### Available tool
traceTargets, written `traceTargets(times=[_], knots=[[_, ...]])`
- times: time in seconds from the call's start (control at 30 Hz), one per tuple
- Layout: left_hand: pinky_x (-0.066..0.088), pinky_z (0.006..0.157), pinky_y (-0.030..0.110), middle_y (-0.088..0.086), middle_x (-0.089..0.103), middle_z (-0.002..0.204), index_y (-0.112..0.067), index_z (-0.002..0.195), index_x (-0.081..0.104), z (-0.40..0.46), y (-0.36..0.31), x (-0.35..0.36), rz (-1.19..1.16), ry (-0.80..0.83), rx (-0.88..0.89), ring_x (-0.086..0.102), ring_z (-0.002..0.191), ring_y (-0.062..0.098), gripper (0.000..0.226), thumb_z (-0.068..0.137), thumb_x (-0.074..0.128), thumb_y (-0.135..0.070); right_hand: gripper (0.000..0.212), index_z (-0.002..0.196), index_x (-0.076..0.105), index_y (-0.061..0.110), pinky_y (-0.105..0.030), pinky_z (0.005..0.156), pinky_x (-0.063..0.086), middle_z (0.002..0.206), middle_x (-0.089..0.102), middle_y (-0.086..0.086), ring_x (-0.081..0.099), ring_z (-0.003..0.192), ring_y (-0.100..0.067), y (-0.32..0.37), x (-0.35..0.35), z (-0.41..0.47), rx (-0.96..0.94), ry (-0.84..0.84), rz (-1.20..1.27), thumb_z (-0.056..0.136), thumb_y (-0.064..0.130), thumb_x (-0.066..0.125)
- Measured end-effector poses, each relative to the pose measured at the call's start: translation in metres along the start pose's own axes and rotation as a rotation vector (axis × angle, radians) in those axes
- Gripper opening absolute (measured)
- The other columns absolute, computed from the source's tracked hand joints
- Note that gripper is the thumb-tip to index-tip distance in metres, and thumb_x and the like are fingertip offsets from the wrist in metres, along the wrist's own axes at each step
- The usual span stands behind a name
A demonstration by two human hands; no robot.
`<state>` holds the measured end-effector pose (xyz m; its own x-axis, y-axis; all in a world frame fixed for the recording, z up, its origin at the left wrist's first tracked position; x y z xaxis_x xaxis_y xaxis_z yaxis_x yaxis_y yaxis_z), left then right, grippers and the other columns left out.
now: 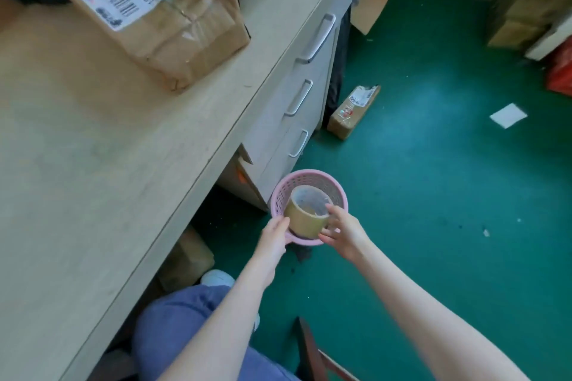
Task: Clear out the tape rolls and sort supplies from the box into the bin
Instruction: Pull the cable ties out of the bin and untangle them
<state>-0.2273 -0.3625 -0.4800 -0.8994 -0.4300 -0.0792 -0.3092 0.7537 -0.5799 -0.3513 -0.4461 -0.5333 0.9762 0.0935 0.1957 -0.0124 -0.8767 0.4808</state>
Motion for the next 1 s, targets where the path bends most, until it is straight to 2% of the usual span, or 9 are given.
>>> traceTargets(times=[0.1, 0.2, 0.3, 0.43, 0.53, 0.67, 0.77, 0.9, 1.0], knots=[[0.036, 0.093, 0.028, 0.005, 0.052, 0.135, -0.013, 0.133, 0.048, 0.01, -0.003, -0.014, 0.111, -0.073, 0.037, 0.05, 0.118, 0.019, 0.035, 0.101, 0.038, -0.022, 0.007, 0.096, 0.055, 0.013, -0.037, 0.074, 0.05, 0.1, 0.061, -0.011, 0.064, 0.077, -0.027, 0.0, 0.005, 0.026, 0.044, -0.056, 0.065, 0.093, 0.019, 0.058], [0.038, 0.09, 0.029, 0.006, 0.056, 0.126, -0.012, 0.133, 0.049, 0.013, -0.01, -0.025, 0.076, -0.166, 0.108, 0.054, 0.108, 0.018, 0.035, 0.101, 0.037, -0.018, 0.024, 0.114, 0.053, 0.011, -0.039, 0.081, 0.052, 0.114, 0.059, -0.016, 0.064, 0.085, -0.03, -0.001, 0.007, 0.047, 0.042, -0.113, 0.072, 0.093, 0.021, 0.058], [0.041, 0.092, 0.03, 0.004, 0.061, 0.115, -0.013, 0.131, 0.051, 0.018, -0.014, -0.029, 0.061, -0.197, 0.141, 0.058, 0.102, 0.017, 0.034, 0.102, 0.035, -0.02, 0.029, 0.125, 0.051, 0.011, -0.042, 0.095, 0.05, 0.117, 0.055, -0.014, 0.06, 0.109, -0.038, -0.003, 0.007, 0.059, 0.057, -0.122, 0.114, 0.097, 0.02, 0.051], [0.042, 0.088, 0.03, 0.002, 0.063, 0.109, -0.015, 0.124, 0.056, 0.018, -0.01, -0.029, 0.072, -0.195, 0.133, 0.06, 0.1, 0.017, 0.031, 0.101, 0.036, -0.021, 0.04, 0.136, 0.047, 0.006, -0.036, 0.088, 0.046, 0.133, 0.054, -0.017, 0.057, 0.116, -0.035, -0.009, 0.002, 0.065, 0.061, -0.103, 0.089, 0.097, 0.016, 0.048], [0.044, 0.082, 0.028, 0.002, 0.065, 0.105, -0.015, 0.119, 0.058, 0.011, -0.01, -0.027, 0.067, -0.194, 0.144, 0.061, 0.097, 0.015, 0.029, 0.1, 0.036, -0.018, 0.037, 0.133, 0.048, 0.001, -0.034, 0.086, 0.047, 0.127, 0.057, -0.021, 0.059, 0.11, -0.034, -0.005, 0.0, 0.056, 0.016, -0.059, 0.087, 0.097, 0.012, 0.048], [0.047, 0.074, 0.023, 0.002, 0.069, 0.096, -0.013, 0.109, 0.063, -0.008, -0.022, -0.027, 0.048, -0.193, 0.206, 0.064, 0.09, 0.016, 0.028, 0.099, 0.037, -0.013, 0.022, 0.116, 0.057, 0.002, -0.029, 0.073, 0.051, 0.104, 0.065, -0.018, 0.065, 0.088, -0.027, 0.009, 0.0, 0.021, -0.105, 0.012, 0.088, 0.096, 0.009, 0.048], [0.045, 0.07, 0.024, 0.001, 0.07, 0.09, -0.013, 0.101, 0.065, -0.032, -0.034, -0.029, 0.0, -0.211, 0.272, 0.064, 0.085, 0.016, 0.029, 0.098, 0.037, -0.011, 0.016, 0.1, 0.064, 0.007, -0.029, 0.076, 0.052, 0.093, 0.068, -0.014, 0.067, 0.08, -0.024, 0.02, 0.002, -0.016, -0.214, 0.062, 0.011, 0.095, 0.009, 0.049], [0.043, 0.067, 0.026, -0.004, 0.068, 0.071, -0.015, 0.087, 0.065, -0.076, -0.047, -0.029, -0.092, -0.197, 0.377, 0.06, 0.068, 0.011, 0.029, 0.098, 0.039, -0.015, 0.013, 0.084, 0.064, 0.01, -0.027, 0.069, 0.05, 0.08, 0.07, -0.009, 0.066, 0.066, -0.018, 0.034, 0.009, -0.081, -0.335, 0.144, -0.072, 0.091, 0.008, 0.054], [0.04, 0.059, 0.024, -0.004, 0.064, 0.064, -0.01, 0.086, 0.066, -0.115, -0.051, -0.031, -0.03, -0.207, 0.482, 0.054, 0.057, 0.005, 0.029, 0.098, 0.04, -0.013, 0.013, 0.081, 0.063, 0.009, -0.022, 0.063, 0.051, 0.076, 0.068, -0.01, 0.063, 0.061, -0.015, 0.041, 0.018, -0.131, -0.436, 0.237, -0.139, 0.089, 0.002, 0.055]])
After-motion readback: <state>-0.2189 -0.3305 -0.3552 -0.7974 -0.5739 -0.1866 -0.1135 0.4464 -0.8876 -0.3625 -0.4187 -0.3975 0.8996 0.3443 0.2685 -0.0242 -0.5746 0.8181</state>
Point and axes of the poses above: each hand's wrist, its own z-axis towards the middle knuckle, its own x-axis out of the palm, y = z × x, the point moved 2 cm from there along z, towards the middle knuckle
